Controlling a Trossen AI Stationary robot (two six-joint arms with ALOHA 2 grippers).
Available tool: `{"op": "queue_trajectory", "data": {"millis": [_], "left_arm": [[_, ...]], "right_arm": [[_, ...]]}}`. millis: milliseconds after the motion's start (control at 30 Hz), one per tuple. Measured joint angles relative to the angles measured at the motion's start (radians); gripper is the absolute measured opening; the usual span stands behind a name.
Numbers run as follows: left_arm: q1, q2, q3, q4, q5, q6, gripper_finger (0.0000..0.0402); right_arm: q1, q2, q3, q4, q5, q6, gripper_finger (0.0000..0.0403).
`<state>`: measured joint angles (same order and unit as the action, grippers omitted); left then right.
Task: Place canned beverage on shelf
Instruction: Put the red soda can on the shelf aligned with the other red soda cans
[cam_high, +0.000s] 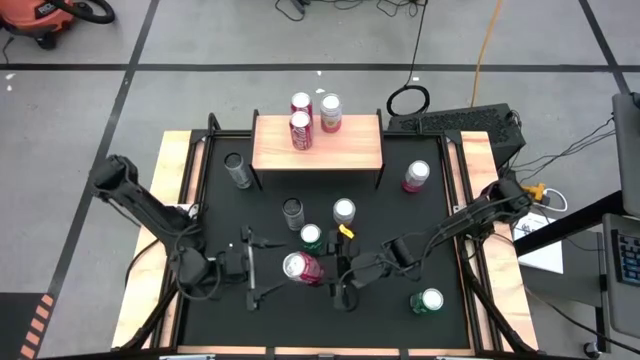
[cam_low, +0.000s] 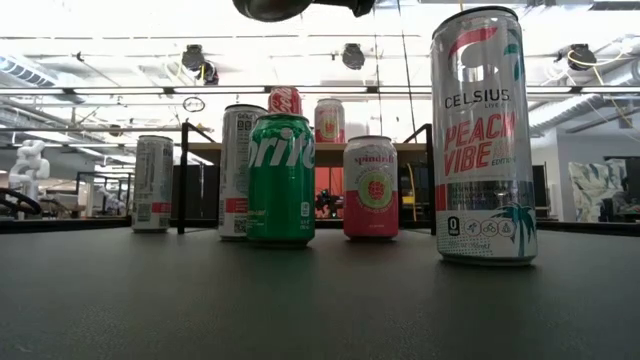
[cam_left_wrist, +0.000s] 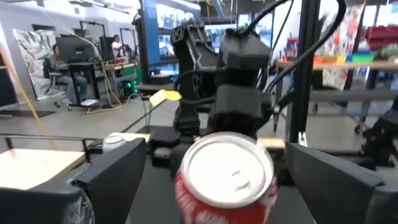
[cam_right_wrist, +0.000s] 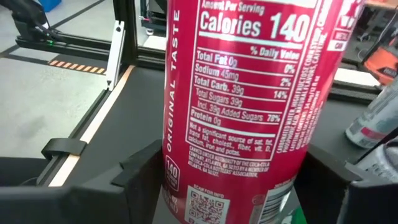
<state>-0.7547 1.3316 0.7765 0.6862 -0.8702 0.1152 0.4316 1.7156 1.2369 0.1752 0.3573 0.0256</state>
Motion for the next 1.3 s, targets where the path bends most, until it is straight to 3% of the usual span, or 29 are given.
{"op": "queue_trajectory", "data": {"millis": [233, 333, 567, 1000, 1300], "left_arm": [[0.024, -0.084, 0.0, -0.217, 0.117, -0.049, 0.039], [0.048, -0.074, 0.0, -0.226, 0.207, -0.058, 0.039], [0.106, -0.034, -0.001, -0.218, 0.31, -0.083, 0.039], [0.15, -0.011, -0.001, -0.128, 0.371, -0.029, 0.0388], [0.154, -0.011, -0.001, -0.144, 0.381, -0.027, 0.0321]], "right_arm": [[-0.009, -0.025, 0.0, 0.003, -0.042, -0.046, 0.0265], [-0.019, -0.024, 0.0, -0.005, -0.081, -0.049, 0.0268], [-0.026, -0.024, 0.0, -0.001, -0.101, -0.042, 0.0268], [-0.044, -0.024, 0.0, -0.004, -0.1, -0.043, 0.0273], [-0.045, -0.023, 0.0, -0.007, -0.106, -0.054, 0.0274]]}}
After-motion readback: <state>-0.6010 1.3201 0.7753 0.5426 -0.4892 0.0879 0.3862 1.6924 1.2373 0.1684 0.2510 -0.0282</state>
